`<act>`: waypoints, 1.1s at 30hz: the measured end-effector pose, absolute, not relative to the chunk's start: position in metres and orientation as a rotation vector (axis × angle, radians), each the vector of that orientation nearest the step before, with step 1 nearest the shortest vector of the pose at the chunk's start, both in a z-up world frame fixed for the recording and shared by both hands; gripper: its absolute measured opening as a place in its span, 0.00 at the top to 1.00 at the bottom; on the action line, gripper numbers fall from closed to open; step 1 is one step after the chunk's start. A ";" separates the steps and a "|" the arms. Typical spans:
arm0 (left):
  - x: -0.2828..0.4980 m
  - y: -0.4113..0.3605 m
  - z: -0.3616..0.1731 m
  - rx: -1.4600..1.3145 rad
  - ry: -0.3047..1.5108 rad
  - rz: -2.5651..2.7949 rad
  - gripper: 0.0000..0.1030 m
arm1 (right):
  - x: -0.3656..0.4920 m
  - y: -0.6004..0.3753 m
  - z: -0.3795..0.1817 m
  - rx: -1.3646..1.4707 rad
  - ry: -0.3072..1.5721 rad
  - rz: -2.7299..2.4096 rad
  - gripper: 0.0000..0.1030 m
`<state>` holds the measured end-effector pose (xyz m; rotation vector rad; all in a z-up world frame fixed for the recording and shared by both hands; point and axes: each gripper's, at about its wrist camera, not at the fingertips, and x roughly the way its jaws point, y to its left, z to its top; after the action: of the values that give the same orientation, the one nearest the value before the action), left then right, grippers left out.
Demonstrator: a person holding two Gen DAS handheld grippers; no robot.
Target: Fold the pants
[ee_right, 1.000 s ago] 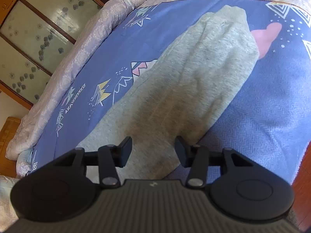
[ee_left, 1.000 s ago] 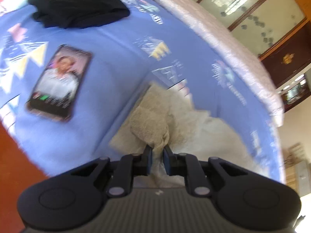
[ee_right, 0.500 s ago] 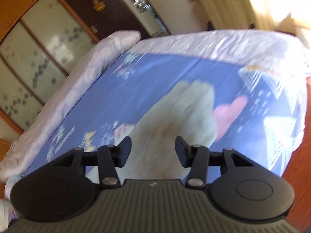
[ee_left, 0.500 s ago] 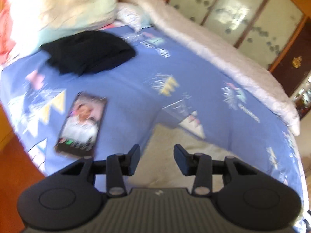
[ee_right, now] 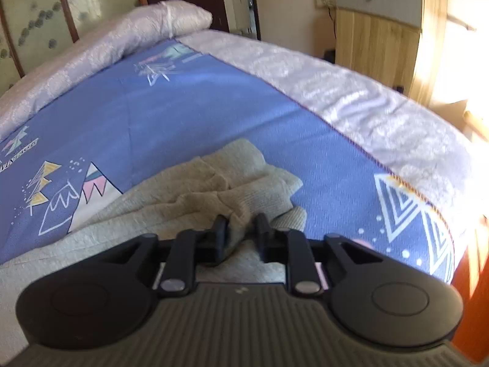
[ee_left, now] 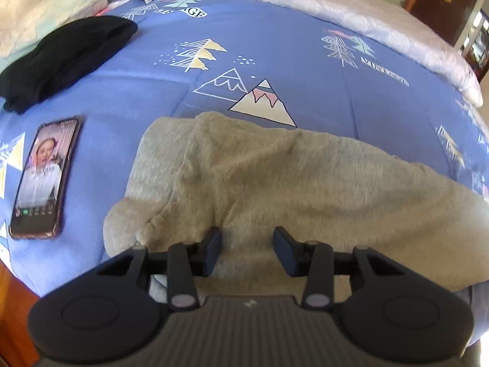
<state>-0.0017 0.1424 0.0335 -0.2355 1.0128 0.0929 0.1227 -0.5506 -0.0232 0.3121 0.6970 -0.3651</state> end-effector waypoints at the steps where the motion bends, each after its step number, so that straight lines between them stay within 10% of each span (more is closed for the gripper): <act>1: -0.001 0.141 0.034 -0.237 1.018 0.096 0.62 | 0.118 -0.551 -0.018 0.323 0.669 -0.371 0.90; 8: 0.000 0.149 0.031 -0.327 0.999 0.176 0.63 | 0.143 -0.546 0.018 0.303 0.547 -0.386 0.90; 16: -0.005 0.123 0.033 -0.183 0.962 0.183 0.57 | 0.147 -0.559 -0.021 0.399 0.626 -0.430 0.59; 33: -0.015 0.083 0.021 0.065 0.936 0.149 0.54 | 0.088 -0.486 -0.030 0.333 0.741 -0.152 0.64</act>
<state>-0.0153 0.0834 0.0210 0.0652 0.9362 0.1488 0.0884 -0.4858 -0.0301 0.3334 0.7413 -0.1518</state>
